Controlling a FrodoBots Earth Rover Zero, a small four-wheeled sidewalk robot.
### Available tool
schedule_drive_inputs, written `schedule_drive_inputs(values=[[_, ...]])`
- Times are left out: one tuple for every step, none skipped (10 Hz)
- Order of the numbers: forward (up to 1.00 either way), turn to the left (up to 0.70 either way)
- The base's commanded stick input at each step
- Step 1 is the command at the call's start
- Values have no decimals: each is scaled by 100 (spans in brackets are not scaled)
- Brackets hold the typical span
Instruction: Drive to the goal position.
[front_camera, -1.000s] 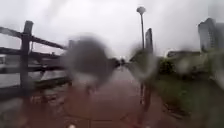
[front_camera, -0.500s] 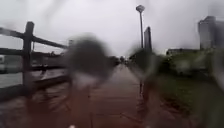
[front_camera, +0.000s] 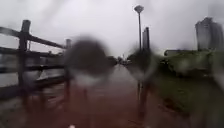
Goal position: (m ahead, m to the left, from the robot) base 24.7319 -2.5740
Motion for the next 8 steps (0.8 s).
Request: schedule_drive_inputs(values=[[100,0],[100,0],[100,0],[100,0],[100,0],[100,0],[100,0],[100,-23]])
